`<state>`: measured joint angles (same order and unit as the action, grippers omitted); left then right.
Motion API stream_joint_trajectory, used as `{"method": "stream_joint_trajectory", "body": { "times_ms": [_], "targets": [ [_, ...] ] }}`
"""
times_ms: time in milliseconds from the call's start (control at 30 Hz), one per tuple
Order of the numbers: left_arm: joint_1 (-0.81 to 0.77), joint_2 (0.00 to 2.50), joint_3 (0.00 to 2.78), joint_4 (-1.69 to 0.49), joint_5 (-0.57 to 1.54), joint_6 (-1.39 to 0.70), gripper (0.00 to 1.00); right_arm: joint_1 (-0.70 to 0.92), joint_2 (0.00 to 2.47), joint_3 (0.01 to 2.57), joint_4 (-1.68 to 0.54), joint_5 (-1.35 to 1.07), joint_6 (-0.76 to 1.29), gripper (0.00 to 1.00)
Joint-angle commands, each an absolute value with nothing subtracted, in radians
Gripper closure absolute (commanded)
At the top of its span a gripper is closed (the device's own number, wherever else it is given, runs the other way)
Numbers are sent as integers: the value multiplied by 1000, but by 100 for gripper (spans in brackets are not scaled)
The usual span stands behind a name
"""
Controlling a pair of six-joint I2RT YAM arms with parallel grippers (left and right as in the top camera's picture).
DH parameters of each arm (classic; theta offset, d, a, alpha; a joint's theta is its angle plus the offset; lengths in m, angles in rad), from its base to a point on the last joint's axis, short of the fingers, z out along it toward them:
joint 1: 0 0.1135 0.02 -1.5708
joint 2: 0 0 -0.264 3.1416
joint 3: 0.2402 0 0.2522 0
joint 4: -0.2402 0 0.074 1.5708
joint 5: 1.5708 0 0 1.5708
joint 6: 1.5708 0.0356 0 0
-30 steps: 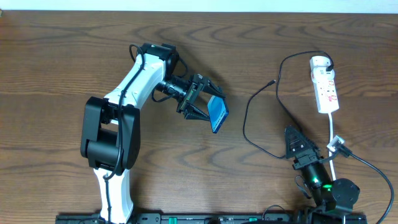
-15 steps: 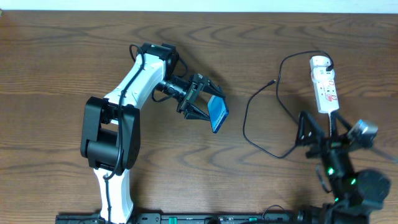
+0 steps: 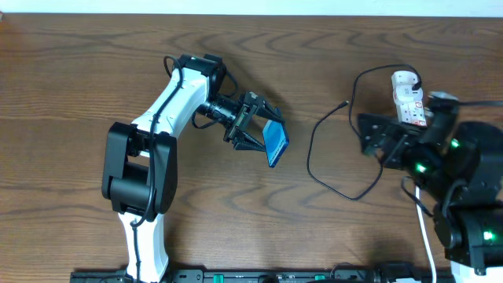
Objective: Plug charger to phone and switch on socket
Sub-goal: 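Reach the right gripper to the phone and grasp its edge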
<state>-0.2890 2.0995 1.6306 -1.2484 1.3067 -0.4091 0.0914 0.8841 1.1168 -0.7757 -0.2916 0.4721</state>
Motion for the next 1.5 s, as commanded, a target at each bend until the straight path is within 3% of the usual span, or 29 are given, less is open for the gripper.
{"method": "stream_joint_trajectory", "body": {
  "times_ms": [0,433,500,667,867,1133,1267,1467],
  "targets": [
    [-287,2074,1634,-1248,1350,-389,37,213,933,1155,-776,-349,542,1],
    [-287,2074,1634,-1220,1350,-389,37,434,1127,1152,-691,-344,601,4],
    [-287,2074,1634,-1213,1350,-389,37,515,1153,1152,-713,-227,654,1],
    [-287,2074,1634,-1206,1350,-389,37,719,1166,1152,-781,149,908,4],
    [-287,2074,1634,-1198,1350,-390,37,905,1202,1151,-788,516,1042,7],
    [-287,2074,1634,-1199,1350,-390,37,970,1361,1151,-751,597,1131,10],
    [-287,2074,1634,-1198,1350,-390,37,970,1414,1151,-709,596,1129,16],
    [-287,2074,1634,-1199,1350,-390,37,970,1425,1151,-651,593,1129,36]
  ]
}}
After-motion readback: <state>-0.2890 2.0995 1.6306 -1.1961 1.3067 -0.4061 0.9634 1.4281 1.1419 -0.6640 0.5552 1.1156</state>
